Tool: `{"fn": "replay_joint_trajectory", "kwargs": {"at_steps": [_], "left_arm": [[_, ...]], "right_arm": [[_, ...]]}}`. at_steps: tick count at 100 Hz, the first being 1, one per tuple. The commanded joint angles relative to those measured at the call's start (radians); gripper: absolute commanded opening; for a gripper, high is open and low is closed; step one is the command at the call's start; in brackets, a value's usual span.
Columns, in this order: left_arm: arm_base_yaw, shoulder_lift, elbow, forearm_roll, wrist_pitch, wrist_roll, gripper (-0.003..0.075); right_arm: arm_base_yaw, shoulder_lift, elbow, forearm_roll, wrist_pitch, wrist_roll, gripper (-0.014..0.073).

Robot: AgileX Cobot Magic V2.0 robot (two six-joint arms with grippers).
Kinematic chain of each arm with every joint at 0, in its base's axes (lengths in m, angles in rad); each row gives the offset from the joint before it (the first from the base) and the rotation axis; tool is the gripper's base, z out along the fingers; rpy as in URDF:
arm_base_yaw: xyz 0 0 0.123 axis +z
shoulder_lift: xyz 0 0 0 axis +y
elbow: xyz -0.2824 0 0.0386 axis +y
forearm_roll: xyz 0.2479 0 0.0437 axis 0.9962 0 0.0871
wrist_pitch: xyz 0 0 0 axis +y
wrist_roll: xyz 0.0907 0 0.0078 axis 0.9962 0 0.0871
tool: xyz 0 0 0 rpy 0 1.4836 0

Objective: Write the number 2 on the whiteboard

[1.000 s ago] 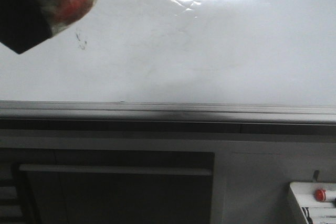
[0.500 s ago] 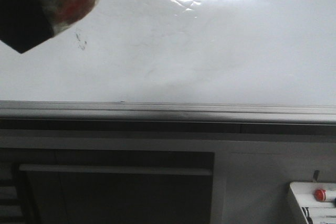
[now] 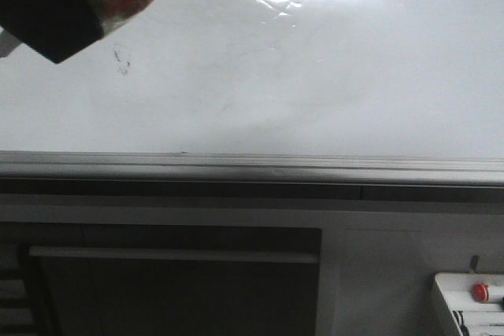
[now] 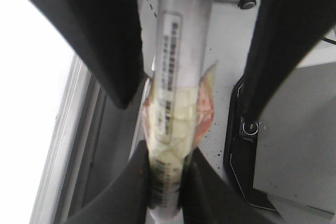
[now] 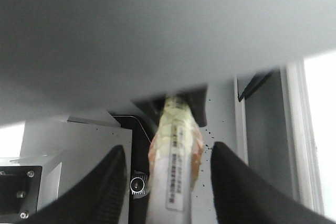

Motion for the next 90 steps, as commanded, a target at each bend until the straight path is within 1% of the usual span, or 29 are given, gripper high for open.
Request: {"fn": "replay_joint_trajectory", "kwargs": {"at_steps": [1, 4, 14, 20, 34, 53, 60, 72, 77, 84, 90], "left_arm": [[-0.008, -0.019, -0.035, -0.013, -0.050, 0.000, -0.0018], [-0.008, -0.019, -0.035, -0.013, -0.050, 0.000, -0.0018], [-0.008, -0.019, -0.035, -0.013, -0.050, 0.000, -0.0018], [-0.008, -0.019, -0.035, -0.013, -0.050, 0.000, -0.0018], [-0.008, -0.019, -0.035, -0.013, -0.048, 0.000, -0.0018], [-0.006, -0.019, -0.035, -0.013, -0.048, 0.000, -0.0009], [-0.006, -0.021, -0.035, -0.013, -0.048, 0.000, 0.0046], [-0.006, -0.030, -0.035, -0.003, -0.063, 0.000, 0.0215], [-0.006, -0.044, -0.035, 0.001, -0.063, -0.005, 0.0267], [-0.006, -0.073, -0.035, 0.022, -0.072, -0.035, 0.0308], [0.002, -0.102, -0.035, 0.041, -0.074, -0.065, 0.0312]], "right_arm": [[0.001, -0.025, -0.034, 0.039, -0.026, -0.013, 0.0241], [0.001, -0.025, -0.034, 0.039, -0.026, -0.013, 0.0195], [0.001, -0.025, -0.034, 0.039, -0.026, -0.013, 0.0080], [0.001, -0.025, -0.034, 0.039, -0.026, -0.013, 0.0044], [0.001, -0.025, -0.034, 0.039, -0.024, -0.013, 0.0003], [0.001, -0.025, -0.034, 0.026, -0.021, -0.013, -0.0006], [0.001, -0.025, -0.034, 0.016, -0.020, -0.013, -0.0006], [-0.001, -0.031, -0.034, -0.007, -0.020, -0.013, -0.0006], [-0.005, -0.041, -0.034, -0.009, -0.023, -0.012, -0.0006], [-0.018, -0.065, -0.034, -0.009, -0.023, 0.008, -0.0006], [-0.039, -0.090, -0.025, -0.014, -0.027, 0.029, -0.0006]]}}
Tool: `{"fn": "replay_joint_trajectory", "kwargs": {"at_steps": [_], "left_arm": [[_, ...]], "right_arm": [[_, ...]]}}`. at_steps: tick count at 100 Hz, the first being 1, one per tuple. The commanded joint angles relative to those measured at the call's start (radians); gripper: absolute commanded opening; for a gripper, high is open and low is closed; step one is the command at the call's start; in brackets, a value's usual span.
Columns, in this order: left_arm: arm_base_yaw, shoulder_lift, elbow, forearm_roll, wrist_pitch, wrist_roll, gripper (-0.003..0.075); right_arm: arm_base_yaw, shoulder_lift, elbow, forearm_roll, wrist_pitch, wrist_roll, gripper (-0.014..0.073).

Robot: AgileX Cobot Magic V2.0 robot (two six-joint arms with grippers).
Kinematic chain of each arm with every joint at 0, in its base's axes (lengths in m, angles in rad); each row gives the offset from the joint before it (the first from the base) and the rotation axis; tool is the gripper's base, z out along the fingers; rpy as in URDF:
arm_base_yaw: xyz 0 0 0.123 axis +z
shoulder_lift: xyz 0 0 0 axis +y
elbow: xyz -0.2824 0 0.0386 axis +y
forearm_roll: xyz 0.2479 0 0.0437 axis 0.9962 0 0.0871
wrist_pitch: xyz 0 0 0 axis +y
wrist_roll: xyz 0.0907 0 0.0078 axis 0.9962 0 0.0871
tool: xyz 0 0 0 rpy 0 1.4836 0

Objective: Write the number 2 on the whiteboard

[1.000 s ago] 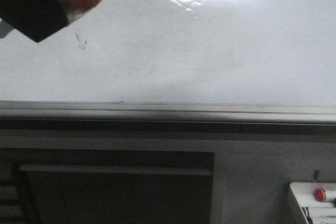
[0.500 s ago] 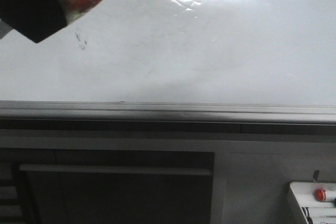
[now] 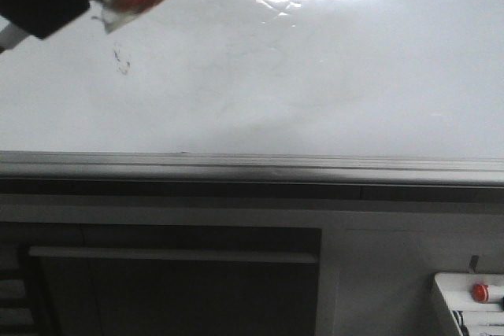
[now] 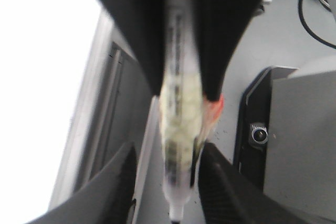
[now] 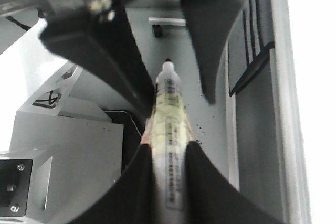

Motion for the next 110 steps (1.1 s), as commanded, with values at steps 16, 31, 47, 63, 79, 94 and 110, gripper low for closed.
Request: {"fn": "replay_joint_trajectory", "kwargs": {"at_steps": [16, 31, 47, 63, 79, 94, 110], "left_arm": [[0.089, -0.172, 0.014, 0.016, -0.083, -0.086, 0.0312], [0.216, -0.296, 0.095, 0.017, -0.093, -0.180, 0.0312], [0.360, -0.427, 0.199, 0.023, -0.117, -0.328, 0.0311], [0.489, -0.517, 0.297, 0.023, -0.173, -0.482, 0.0304], [0.573, -0.540, 0.360, 0.023, -0.186, -0.524, 0.0304], [0.592, -0.540, 0.377, 0.023, -0.194, -0.524, 0.0304], [0.592, -0.540, 0.377, 0.023, -0.204, -0.524, 0.0304]], "right_arm": [[-0.116, -0.160, 0.050, 0.021, -0.048, 0.063, -0.0006], [-0.235, -0.283, 0.160, -0.001, -0.101, 0.207, -0.0006], [-0.405, -0.398, 0.274, -0.094, -0.121, 0.409, -0.0006], [-0.552, -0.473, 0.354, -0.116, -0.101, 0.510, -0.0006], [-0.588, -0.503, 0.394, -0.116, -0.077, 0.510, -0.0006], [-0.588, -0.503, 0.394, -0.110, -0.041, 0.510, -0.0006], [-0.588, -0.464, 0.381, -0.025, -0.084, 0.500, -0.0006]]}}
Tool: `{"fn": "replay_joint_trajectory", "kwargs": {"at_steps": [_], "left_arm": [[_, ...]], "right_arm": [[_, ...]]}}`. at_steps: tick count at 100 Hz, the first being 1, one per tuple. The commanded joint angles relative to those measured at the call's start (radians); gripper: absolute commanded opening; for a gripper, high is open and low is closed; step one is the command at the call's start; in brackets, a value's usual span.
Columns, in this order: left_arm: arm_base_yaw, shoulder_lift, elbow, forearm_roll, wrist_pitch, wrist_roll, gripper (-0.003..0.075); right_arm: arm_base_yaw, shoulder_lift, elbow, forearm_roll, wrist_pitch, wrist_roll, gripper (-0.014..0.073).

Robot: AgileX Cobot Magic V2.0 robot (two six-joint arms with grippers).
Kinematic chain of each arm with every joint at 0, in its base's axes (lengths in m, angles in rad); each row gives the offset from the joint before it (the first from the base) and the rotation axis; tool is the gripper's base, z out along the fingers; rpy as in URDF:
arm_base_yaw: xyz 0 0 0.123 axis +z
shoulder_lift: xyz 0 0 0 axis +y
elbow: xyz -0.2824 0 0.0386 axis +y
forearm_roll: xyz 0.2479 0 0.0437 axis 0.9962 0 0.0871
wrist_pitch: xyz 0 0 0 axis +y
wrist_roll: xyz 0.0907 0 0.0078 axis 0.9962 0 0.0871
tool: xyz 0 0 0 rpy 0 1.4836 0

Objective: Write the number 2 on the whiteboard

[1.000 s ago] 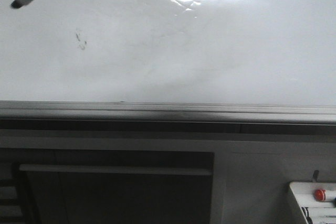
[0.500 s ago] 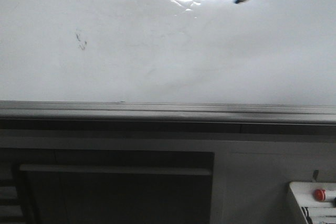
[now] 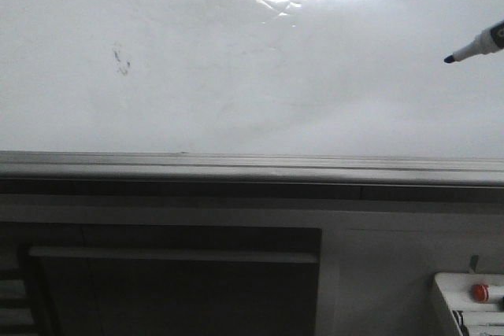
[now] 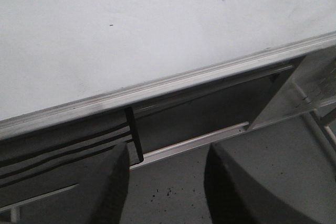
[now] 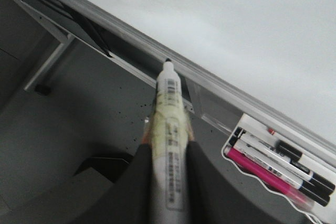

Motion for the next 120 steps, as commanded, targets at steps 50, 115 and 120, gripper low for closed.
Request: {"fn": "replay_joint_trajectory", "kwargs": {"at_steps": [50, 115, 120], "left_arm": [[0.005, 0.002, -0.026, -0.008, -0.099, -0.011, 0.0304], [0.005, 0.002, -0.026, -0.008, -0.099, -0.011, 0.0304], [0.005, 0.002, -0.026, -0.008, -0.099, -0.011, 0.0304]], "right_arm": [[0.129, 0.380, -0.416, 0.196, 0.065, -0.093, -0.0006], [0.221, 0.700, -0.710, 0.003, 0.064, -0.013, -0.0006], [0.219, 0.703, -0.710, -0.015, 0.058, -0.006, -0.0006]]}}
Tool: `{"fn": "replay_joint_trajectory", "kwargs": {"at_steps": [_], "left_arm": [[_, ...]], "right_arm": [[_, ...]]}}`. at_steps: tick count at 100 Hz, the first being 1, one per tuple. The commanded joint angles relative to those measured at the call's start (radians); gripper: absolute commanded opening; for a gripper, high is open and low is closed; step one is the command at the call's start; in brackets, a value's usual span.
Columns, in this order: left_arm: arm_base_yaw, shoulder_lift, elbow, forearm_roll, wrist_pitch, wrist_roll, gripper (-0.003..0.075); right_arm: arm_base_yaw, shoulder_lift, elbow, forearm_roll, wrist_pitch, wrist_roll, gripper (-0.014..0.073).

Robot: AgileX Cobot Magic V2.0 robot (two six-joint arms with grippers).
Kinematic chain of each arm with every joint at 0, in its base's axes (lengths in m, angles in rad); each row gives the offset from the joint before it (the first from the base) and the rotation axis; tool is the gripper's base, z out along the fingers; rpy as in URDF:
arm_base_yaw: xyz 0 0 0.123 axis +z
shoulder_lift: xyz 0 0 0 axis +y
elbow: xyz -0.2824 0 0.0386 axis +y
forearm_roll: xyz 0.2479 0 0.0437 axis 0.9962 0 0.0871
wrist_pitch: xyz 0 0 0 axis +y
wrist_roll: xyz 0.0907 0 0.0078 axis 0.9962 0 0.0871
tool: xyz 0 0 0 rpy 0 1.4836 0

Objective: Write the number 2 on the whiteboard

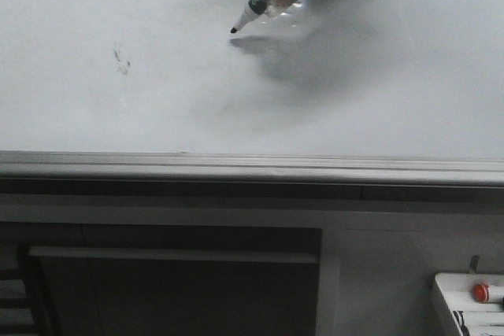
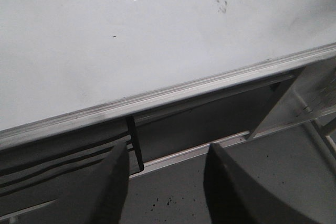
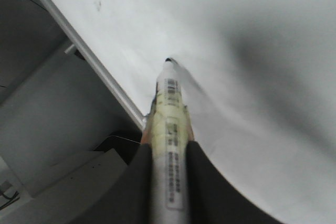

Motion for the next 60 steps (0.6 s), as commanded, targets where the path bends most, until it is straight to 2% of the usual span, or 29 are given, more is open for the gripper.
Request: {"fn": "replay_joint_trajectory", "kwargs": {"at_steps": [1, 15, 36, 60], "left_arm": [[0.005, 0.002, -0.027, -0.008, -0.070, -0.009, 0.0304], [0.005, 0.002, -0.027, -0.008, -0.070, -0.009, 0.0304], [0.005, 0.002, -0.027, -0.007, -0.070, -0.009, 0.0304], [0.005, 0.002, -0.027, -0.007, -0.070, -0.009, 0.0304]], "right_arm": [[-0.003, -0.029, -0.036, -0.012, -0.047, 0.008, -0.0006], [-0.033, -0.047, -0.036, -0.017, -0.067, 0.022, -0.0006], [-0.070, -0.062, -0.008, -0.025, 0.047, 0.022, -0.0006], [0.019, -0.027, 0.085, -0.017, -0.072, 0.022, -0.0006]]}}
